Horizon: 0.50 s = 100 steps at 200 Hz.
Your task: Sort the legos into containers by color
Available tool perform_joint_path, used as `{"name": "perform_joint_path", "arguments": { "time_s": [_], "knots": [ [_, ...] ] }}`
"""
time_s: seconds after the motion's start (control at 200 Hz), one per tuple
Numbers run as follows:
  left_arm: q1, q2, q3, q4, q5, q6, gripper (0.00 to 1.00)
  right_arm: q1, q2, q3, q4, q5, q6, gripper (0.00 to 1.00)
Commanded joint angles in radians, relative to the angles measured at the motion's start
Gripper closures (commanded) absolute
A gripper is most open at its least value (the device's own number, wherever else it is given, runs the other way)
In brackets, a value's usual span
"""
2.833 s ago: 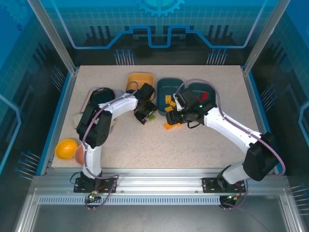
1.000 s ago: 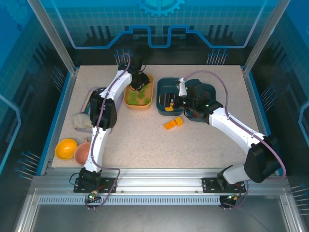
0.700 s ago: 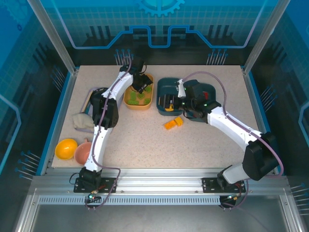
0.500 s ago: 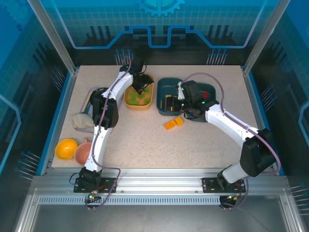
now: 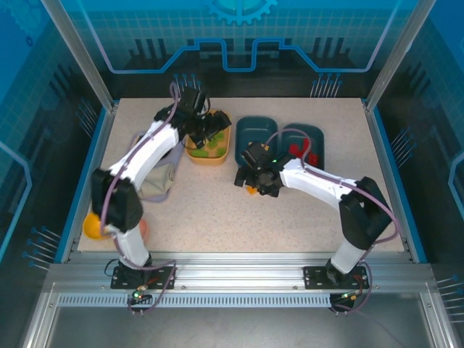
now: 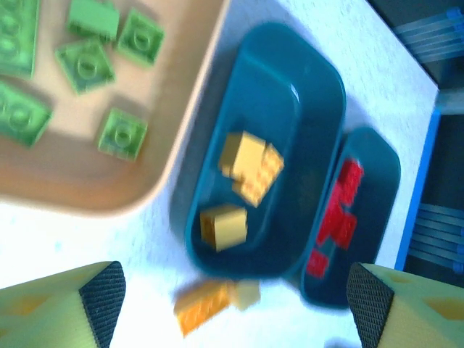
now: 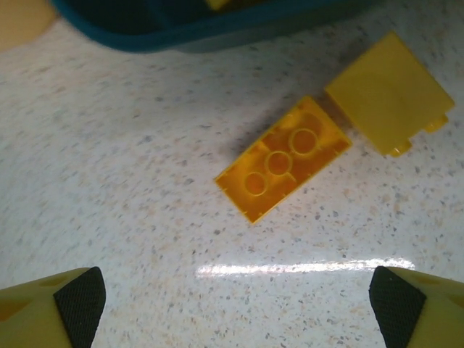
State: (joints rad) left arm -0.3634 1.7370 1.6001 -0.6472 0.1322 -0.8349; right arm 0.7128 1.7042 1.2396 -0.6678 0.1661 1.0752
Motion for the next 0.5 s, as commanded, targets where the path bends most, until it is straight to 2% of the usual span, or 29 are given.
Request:
{"name": "perform_joint_path", "arguments": {
  "time_s": [0.0,0.18,0.32,0.495],
  "knots": [
    [-0.022,-0.159,-0.227,0.103,0.024,0.028,0.16,-0.005,0.057,0.040,-0.075,0.063,0.222,0.02],
    [-0.095,-0.407,-0.453,0.071,0.020,0.039,0.16,-0.009,0.115,0.053,-0.029,0.103,0.341,0.03],
    [-0.106,-0.560,-0.588,0.083,0.032,0.028,0.14,-0.020,0.170,0.087,-0.034,0.131,0.369,0.05],
    [-0.106,-0.660,-0.630,0.042,0.039,0.054,0.13,-0.032,0.218,0.090,0.007,0.134,0.392,0.19]
  ]
}}
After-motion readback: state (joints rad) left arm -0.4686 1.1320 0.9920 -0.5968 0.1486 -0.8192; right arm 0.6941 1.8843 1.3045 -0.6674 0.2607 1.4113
